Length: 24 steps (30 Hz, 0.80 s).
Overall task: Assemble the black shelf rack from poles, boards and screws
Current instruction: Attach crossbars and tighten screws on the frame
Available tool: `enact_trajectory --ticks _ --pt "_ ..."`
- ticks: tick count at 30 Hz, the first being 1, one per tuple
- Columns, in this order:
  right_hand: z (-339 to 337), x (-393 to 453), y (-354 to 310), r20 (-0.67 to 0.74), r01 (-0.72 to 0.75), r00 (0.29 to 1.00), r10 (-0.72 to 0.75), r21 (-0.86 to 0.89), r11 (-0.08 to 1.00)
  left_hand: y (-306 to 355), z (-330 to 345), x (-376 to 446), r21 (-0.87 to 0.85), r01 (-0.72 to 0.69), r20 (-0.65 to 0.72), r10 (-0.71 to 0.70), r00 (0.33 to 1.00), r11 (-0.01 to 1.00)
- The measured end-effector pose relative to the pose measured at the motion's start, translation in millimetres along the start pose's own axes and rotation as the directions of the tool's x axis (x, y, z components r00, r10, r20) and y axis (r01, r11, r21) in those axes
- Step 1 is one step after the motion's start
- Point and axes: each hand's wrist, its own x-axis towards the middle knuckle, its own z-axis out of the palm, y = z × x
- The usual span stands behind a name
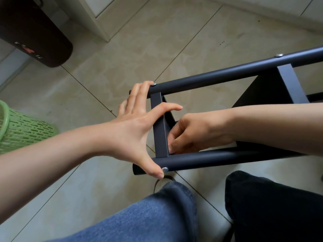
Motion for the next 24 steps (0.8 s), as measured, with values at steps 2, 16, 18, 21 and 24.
enact_trajectory --ticks 2,16,18,21,24 --pt "-2.0 -1.0 0.2 0.012 -0.002 1.0 0.002 0.039 0.999 0.3 -0.1 0.3 0.005 0.003 0.005 -0.003 1.0 1.0" --pt "-8.6 4.7 -3.0 0.103 -0.086 0.992 0.076 0.087 0.993 0.5 -1.2 1.1 0.021 0.004 0.016 -0.005 1.0 1.0" --pt "-7.2 6.0 -2.8 0.099 -0.097 0.991 0.089 0.075 0.992 0.5 -1.3 0.7 0.011 -0.001 0.014 0.001 1.0 1.0" --pt "-4.7 6.8 -2.0 0.114 -0.127 0.986 0.119 0.069 0.989 0.4 -0.9 0.2 0.0 -0.007 0.011 0.007 1.0 1.0" --pt "-5.2 8.3 -1.2 0.14 -0.14 0.982 0.125 0.102 0.985 0.6 -0.6 0.3 -0.002 -0.005 0.014 0.005 1.0 1.0"
